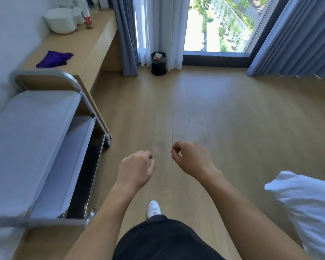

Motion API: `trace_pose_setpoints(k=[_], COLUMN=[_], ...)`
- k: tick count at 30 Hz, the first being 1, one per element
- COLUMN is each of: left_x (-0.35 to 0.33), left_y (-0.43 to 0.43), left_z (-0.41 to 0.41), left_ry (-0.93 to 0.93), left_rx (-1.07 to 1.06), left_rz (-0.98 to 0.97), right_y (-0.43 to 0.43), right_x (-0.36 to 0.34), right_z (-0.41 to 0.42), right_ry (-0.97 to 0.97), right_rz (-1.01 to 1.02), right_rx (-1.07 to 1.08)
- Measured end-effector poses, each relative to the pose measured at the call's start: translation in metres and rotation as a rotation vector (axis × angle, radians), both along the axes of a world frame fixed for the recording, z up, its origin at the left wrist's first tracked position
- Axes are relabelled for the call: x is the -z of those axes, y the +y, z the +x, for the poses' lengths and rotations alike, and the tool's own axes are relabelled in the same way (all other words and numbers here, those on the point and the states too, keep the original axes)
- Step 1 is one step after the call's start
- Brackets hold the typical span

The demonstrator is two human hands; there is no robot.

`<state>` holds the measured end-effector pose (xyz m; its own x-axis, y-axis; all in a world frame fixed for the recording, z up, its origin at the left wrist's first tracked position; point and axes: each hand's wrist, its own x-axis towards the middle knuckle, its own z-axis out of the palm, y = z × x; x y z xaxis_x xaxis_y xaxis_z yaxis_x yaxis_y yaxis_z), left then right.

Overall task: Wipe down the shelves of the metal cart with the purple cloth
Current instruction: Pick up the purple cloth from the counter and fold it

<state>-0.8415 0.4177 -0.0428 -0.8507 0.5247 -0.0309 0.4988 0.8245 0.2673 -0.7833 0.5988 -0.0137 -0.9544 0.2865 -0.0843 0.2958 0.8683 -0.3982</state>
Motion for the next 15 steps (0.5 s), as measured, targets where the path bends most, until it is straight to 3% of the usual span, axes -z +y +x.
trace_pose_setpoints(k=[6,15], left_x=[-0.013,-0.003], left_y=[0.054,0.135], left_z=[-0.120,-0.312], left_ry=[-0.027,-0.016], left_rx=[0.040,-0.081], left_rz=[-0.012,-0.014], right_y=[0.049,0.136], right_x=[-0.011,0.010], right_z=[-0.117,-0.329], right_ry=[0.031,0.041], right_rz=[-0.034,-0.059], right_rx=[0.009,-0.116])
